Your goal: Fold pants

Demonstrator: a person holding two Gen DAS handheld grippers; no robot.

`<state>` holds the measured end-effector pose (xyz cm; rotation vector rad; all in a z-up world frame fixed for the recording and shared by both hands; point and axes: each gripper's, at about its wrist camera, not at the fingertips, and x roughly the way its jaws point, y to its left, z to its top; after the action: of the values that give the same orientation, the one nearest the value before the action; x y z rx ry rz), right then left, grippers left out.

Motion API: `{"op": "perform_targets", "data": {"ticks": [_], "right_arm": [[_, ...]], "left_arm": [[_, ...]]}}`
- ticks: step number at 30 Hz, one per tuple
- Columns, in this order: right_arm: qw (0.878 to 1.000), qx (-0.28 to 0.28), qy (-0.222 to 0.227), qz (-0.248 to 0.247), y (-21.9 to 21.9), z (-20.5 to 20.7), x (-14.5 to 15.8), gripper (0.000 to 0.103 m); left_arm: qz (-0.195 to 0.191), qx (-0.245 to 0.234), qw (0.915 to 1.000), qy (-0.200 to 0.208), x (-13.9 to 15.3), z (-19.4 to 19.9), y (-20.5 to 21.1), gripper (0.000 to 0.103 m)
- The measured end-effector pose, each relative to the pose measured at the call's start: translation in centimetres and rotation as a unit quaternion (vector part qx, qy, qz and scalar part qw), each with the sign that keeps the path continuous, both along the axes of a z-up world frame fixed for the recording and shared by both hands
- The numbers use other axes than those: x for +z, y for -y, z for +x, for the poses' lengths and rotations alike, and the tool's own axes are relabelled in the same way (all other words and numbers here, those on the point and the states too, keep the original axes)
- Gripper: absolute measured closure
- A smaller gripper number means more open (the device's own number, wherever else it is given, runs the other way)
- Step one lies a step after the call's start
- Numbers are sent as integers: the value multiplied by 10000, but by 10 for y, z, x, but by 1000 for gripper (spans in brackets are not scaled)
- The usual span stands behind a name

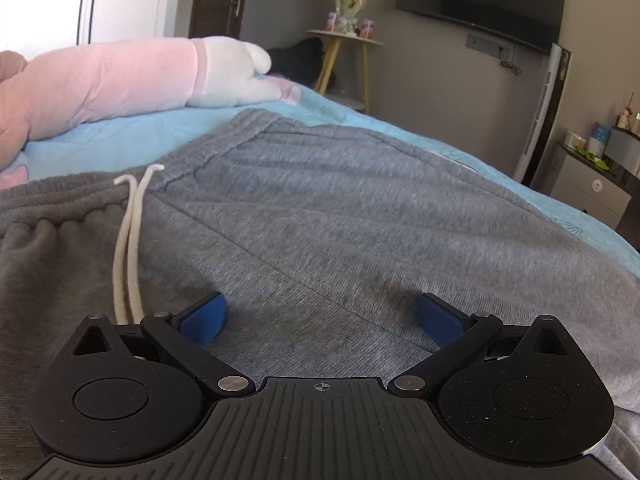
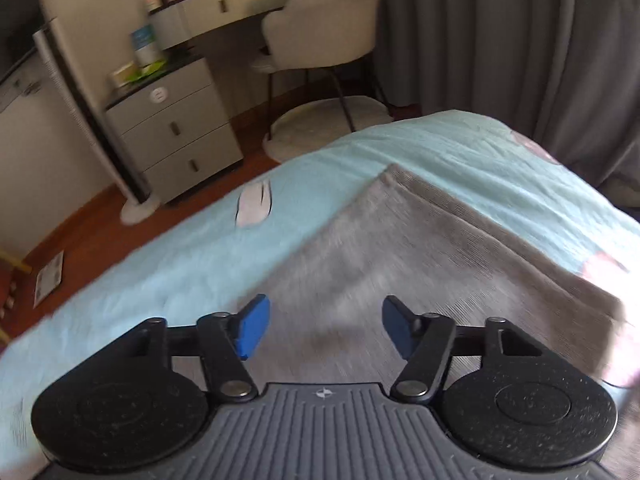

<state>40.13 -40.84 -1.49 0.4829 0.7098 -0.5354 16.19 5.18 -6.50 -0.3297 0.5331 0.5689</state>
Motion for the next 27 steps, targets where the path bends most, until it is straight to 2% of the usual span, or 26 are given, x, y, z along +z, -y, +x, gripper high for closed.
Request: {"op": "perform_targets", "data": {"ticks": [3, 8, 10, 12, 13, 15, 16, 18, 21, 25, 27], "right_arm": [[9987, -450, -67, 209, 16, 32, -15, 41], [9961, -843, -232, -98, 19, 58, -32, 40], [9953, -919, -219, -200, 19, 60, -36, 47], [9941, -1002, -221, -343, 19, 55, -37, 73], [9945, -976, -186, -341, 20, 50, -37, 77], [9964, -825, -37, -215, 27, 36, -32, 94], [9967, -789, 102, -134, 30, 28, -28, 95], [9951, -770, 608, 147, 32, -10, -19, 98], [9861, -674, 1451, 457, 29, -97, -8, 98], [9744, -901, 1876, 850, 20, -215, -18, 98], [9702, -1153, 1934, 900, 10, -262, -30, 98]], "left_arm": [[71, 43, 10000, 47, -5, -1, 3, 0], [220, 85, 9997, 41, -8, 2, 8, 0], [215, 100, 9997, 64, -9, 2, 7, 0], [210, 101, 9997, 69, -9, 2, 7, 0], [200, 101, 9997, 69, -9, 2, 7, 0], [174, 97, 9998, 75, -10, 2, 6, 0], [152, 95, 9998, 86, -10, 2, 5, 0], [122, 93, 9998, 98, -9, 2, 4, 0], [109, 92, 9998, 99, -9, 2, 4, 0], [56, 82, 9999, 125, -8, 0, 2, 0], [-68, 59, 9997, 210, -6, -3, -2, 0]]}}
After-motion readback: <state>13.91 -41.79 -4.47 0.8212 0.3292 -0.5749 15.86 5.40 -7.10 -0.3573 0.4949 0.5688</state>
